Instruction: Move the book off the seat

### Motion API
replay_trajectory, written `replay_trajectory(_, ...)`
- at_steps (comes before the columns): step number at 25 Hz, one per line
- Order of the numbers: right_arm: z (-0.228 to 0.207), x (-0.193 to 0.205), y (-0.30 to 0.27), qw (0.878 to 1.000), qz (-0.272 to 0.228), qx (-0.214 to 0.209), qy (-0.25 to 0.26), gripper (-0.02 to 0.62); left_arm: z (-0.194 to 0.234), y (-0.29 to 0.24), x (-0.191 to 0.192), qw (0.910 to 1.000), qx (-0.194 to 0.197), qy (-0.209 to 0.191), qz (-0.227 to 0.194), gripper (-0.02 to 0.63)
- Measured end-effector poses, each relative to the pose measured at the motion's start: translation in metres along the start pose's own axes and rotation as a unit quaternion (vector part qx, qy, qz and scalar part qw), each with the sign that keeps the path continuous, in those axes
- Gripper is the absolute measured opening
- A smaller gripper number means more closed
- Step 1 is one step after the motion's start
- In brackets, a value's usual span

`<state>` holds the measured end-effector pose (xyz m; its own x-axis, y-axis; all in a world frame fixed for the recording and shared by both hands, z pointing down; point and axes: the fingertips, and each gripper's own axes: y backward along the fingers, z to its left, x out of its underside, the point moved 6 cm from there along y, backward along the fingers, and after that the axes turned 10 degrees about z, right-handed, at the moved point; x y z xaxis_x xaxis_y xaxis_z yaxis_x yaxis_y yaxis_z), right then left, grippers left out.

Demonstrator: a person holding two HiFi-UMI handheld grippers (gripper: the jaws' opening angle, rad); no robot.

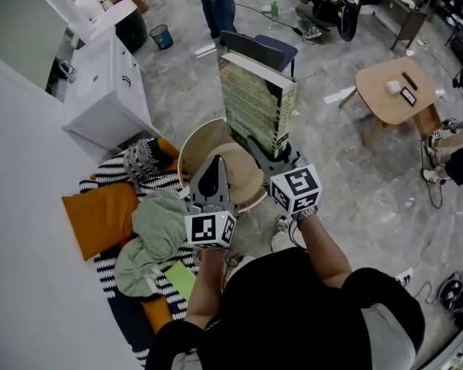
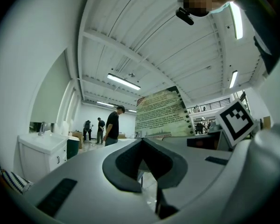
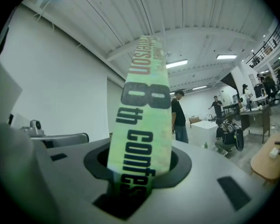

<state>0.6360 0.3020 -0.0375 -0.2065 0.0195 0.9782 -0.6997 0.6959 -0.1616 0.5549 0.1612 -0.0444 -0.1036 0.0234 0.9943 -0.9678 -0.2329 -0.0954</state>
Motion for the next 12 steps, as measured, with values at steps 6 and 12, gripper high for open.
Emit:
replay_trajectory(6,-0.045,0.016,-0.008,0.999,0.027,-0.02,-0.022,0.173,-0.019,-0.037,0.009,0.9995,-0.024,0.006,0.018,0.009)
replay_trajectory(12,-0.083,0.035,-0.006,0.998,0.039,-0.003,-0.043,0.173,-0.039,-0.067,0.025,0.9994,-0.01,0.004,0.034,0.009)
